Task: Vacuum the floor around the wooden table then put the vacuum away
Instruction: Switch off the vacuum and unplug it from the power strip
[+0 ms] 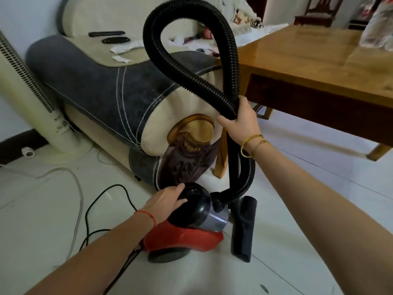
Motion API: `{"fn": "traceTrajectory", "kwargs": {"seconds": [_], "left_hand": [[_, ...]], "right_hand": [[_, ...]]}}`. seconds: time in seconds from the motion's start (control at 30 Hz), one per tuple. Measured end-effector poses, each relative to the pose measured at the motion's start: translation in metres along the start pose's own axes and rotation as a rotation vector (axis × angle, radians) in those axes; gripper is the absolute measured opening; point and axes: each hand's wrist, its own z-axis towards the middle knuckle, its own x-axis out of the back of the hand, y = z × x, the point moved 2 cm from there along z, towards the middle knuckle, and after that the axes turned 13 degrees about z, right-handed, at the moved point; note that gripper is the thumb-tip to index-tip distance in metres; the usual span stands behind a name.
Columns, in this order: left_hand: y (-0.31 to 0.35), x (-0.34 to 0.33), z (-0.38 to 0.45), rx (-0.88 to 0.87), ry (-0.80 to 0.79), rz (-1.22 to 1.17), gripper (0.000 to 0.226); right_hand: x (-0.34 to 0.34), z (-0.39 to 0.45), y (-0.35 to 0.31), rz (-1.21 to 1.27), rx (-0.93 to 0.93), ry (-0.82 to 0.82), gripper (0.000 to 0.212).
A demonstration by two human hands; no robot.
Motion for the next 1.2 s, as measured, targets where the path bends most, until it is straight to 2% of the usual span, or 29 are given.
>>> {"fn": "traceTrajectory", "kwargs": {"seconds": [0.13, 0.27, 0.5, 0.6, 0.8, 0.93, 1.07, 1.2], "left_hand": [[0.011, 0.002, 0.002, 0.032, -0.001, -0.011, 0.041], [0.020, 0.004, 0.004, 0.063, 0.008, 0.038, 0.041], [0.030, -0.003, 0.002, 0.084, 0.109, 0.084, 0.034], [0.030, -0.006, -0.001, 0.076, 0.142, 0.053, 0.039], [0.021, -0.006, -0.028, 0.112, 0.213, -0.004, 0.060], [0.001, -0.006, -0.063, 0.171, 0.240, -0.060, 0.060], [-0.027, -0.003, -0.112, 0.323, 0.274, -0.120, 0.057], [-0.063, -0.009, -0.170, 0.481, 0.252, -0.083, 0.059]], "right_hand": [[-0.009, 0.010, 0.011, -0.013, 0.009, -0.002, 0.066], [-0.018, 0.012, 0.020, -0.048, -0.002, -0.055, 0.089], [-0.022, 0.009, 0.027, -0.124, -0.072, -0.072, 0.112], [-0.022, 0.006, 0.029, -0.182, -0.074, -0.107, 0.118], [-0.031, -0.024, 0.003, -0.319, 0.128, -0.152, 0.132], [-0.044, -0.052, -0.034, -0.317, 0.332, -0.147, 0.118], [-0.069, -0.092, -0.074, -0.301, 0.594, -0.127, 0.077], [-0.111, -0.140, -0.096, -0.249, 0.765, -0.299, 0.050]]}}
